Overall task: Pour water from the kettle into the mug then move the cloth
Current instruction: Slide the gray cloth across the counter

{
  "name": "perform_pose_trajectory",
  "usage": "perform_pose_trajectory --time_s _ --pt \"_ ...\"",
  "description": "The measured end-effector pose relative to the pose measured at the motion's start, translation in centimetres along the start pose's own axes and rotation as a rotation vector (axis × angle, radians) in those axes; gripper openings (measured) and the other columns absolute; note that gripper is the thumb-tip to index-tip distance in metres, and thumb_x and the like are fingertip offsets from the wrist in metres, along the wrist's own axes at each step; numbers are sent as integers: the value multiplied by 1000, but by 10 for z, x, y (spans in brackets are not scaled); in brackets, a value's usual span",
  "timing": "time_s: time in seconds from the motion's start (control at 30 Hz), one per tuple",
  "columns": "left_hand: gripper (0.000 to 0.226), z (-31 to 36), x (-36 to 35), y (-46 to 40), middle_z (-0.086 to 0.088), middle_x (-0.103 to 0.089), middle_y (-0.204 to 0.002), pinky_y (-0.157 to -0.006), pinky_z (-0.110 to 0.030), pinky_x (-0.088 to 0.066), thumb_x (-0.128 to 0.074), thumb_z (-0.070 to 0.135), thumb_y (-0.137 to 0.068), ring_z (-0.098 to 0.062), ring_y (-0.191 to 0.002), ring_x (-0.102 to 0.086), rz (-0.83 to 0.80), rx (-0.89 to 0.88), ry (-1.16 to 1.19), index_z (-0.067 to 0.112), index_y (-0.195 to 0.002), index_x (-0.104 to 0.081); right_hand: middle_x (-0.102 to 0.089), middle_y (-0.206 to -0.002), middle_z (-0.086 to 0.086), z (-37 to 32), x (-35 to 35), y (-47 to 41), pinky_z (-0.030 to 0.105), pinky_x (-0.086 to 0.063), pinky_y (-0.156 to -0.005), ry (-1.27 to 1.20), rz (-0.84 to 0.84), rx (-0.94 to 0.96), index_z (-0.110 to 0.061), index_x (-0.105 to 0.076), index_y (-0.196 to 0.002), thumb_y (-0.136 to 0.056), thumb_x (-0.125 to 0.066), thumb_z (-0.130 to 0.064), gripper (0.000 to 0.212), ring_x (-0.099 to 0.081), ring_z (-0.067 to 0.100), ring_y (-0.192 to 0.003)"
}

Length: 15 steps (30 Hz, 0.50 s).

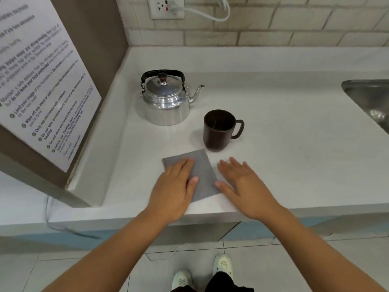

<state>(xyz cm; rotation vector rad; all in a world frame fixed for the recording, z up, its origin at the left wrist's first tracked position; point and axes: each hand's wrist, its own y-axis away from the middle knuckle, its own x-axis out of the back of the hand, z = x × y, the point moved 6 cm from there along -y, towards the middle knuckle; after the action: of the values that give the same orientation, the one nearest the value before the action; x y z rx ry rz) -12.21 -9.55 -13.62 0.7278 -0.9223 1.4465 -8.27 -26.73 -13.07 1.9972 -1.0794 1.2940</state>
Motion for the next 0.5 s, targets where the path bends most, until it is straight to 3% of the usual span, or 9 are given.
perform_pose_trajectory --time_s 0.1,0.2,0.37,0.5 --pt "54 -25 3 -22 -6 -26 -158 -113 -37 -23 -31 30 -104 -26 -138 -26 -78 46 -238 14 -154 -17 -8 -162 1 45 13 20 32 3 -117 70 11 -206 -16 -15 -152 -98 -27 -50 65 1 18 -148" --pt "59 -48 11 -63 -10 -17 -161 -118 -39 -8 -36 23 -101 -29 -144 -15 -177 192 -263 8 -153 -12 10 -161 2 66 13 13 36 7 -117 127 -31 -268 -15 1 -152 -97 -21 -52 70 15 20 -147" --pt "54 -40 -18 -97 -7 11 -162 -114 -38 14 -11 35 -106 -25 -147 13 -225 141 -301 16 -153 7 15 -160 2 77 5 2 32 9 -117 92 -103 -264 -17 10 -150 -98 -18 -51 68 18 18 -146" --pt "53 -48 -20 -104 -2 12 -163 -114 -39 13 -8 39 -105 -23 -147 13 -218 151 -328 24 -153 8 17 -159 0 78 2 3 30 10 -116 84 -102 -256 -18 11 -150 -98 -17 -52 68 20 16 -145"
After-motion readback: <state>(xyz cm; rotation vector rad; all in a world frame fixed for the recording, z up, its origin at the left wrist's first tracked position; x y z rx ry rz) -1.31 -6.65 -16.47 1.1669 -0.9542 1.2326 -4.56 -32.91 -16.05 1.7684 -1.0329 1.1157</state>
